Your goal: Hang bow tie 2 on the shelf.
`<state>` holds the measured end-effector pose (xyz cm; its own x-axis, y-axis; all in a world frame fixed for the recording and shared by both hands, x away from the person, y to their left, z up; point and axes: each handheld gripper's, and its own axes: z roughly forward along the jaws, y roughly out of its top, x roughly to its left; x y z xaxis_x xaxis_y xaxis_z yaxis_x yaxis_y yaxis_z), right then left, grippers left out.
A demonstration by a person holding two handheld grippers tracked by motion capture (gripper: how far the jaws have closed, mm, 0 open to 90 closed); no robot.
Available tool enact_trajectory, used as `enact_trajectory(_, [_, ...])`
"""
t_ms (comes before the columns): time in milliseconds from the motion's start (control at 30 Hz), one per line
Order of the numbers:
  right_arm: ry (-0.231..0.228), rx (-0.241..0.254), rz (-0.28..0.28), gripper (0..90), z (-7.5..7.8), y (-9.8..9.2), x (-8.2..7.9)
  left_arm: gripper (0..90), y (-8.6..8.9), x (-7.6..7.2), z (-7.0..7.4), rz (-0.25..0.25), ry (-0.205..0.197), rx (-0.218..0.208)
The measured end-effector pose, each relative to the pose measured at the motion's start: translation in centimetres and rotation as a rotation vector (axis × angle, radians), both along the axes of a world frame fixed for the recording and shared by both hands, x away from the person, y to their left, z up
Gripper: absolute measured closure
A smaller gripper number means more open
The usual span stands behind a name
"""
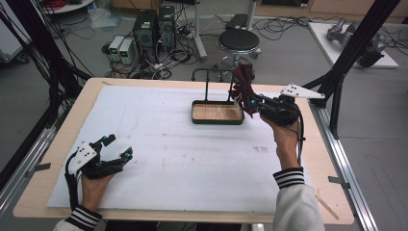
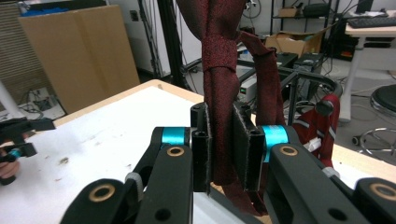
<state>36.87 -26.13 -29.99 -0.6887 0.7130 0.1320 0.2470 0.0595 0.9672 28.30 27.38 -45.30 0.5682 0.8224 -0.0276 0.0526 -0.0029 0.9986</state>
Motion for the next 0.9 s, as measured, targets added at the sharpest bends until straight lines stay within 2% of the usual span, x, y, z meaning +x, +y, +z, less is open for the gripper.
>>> enact_trajectory(433, [-0.021, -0.021, -0.042, 79.1, 0.1, 1.9, 1.9, 16.3, 0.1, 0.0, 0.0, -0.001, 0.001, -0.003])
enact_trajectory(600, [-0.036, -0.005, -0.068, 79.1, 0.3, 2.1, 2.4, 16.3, 0.1, 0.0, 0.0, -0.002, -0.001, -0.006])
enact_trajectory(800, [-0.037, -0.008, -0.098, 79.1, 0.3, 2.3, 2.9, 16.3, 0.1, 0.0, 0.0, -0.002, 0.001, -0.005])
enact_trajectory(900, [-0.048, 0.017, -0.109, 79.0, -0.1, 2.4, 3.4, 16.3, 0.1, 0.0, 0.0, -0.001, 0.003, -0.006])
